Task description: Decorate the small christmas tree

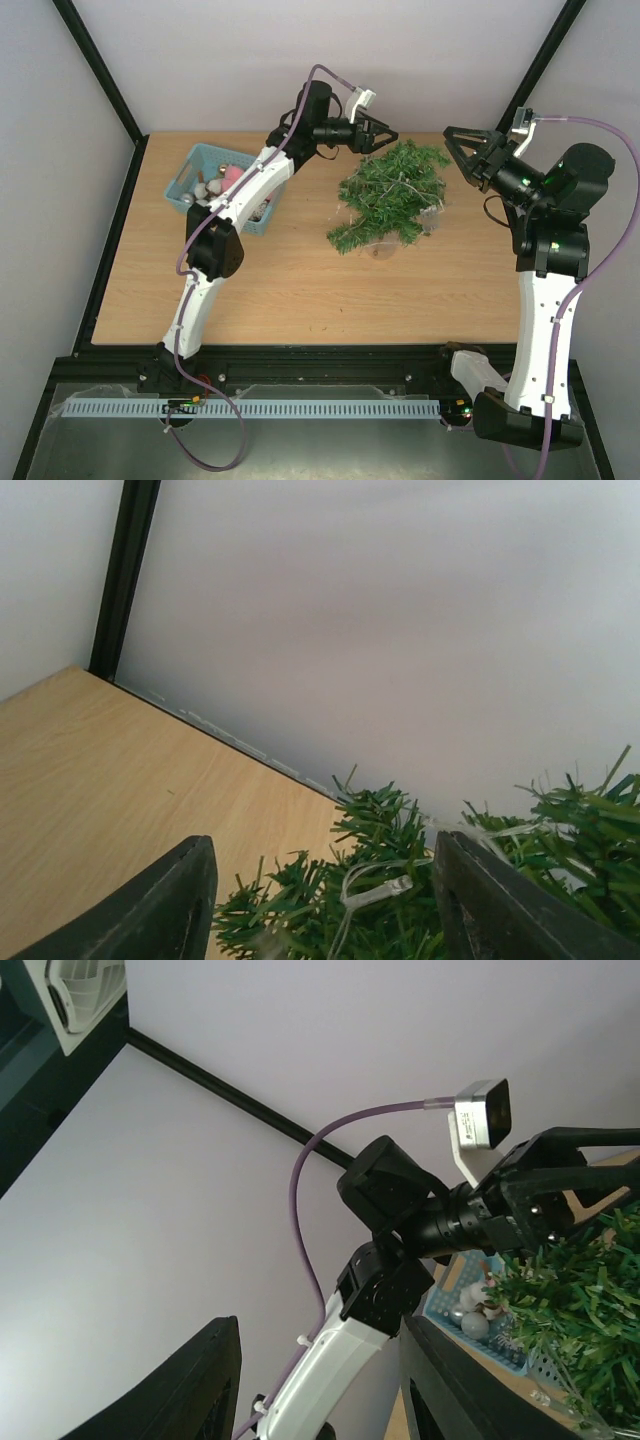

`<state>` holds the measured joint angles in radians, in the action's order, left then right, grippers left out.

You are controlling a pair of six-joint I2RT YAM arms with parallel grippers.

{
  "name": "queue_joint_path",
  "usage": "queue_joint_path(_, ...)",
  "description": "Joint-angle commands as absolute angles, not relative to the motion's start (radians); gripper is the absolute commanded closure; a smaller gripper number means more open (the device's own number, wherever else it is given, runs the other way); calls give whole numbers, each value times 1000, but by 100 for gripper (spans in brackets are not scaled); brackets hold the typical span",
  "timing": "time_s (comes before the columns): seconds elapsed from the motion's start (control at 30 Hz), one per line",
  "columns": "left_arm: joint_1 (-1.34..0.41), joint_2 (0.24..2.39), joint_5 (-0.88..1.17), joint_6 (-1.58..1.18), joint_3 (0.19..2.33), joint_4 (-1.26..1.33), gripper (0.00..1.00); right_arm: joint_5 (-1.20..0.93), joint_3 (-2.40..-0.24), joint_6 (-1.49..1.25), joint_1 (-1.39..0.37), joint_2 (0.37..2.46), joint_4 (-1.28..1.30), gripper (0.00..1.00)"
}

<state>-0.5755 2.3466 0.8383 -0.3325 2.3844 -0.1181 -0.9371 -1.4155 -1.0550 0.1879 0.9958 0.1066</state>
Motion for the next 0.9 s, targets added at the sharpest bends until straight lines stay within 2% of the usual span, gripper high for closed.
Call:
queue_joint_path(0.0,-549,2313,828,-298,2398,-126,37,-957,-1397,-1045,200,992,80,55)
queue_joint_path(0.23,-471,2248,774,-370,2330,-34,27,-959,-1378,-1043,212,988,77,55)
queue_joint_path(0.5,-408,2123,660,-385,2254,-127,26,-988,-1359,-1006,216,941,151,53)
queue_joint_path(0.7,-300,1786,540,-421,1854,-188,26,-965,-1319,-915,157,877,276,51)
queue_joint_path(0.87,-198,1504,533,-484,1512,-168,25,-989,-1240,-833,65,814,384,49)
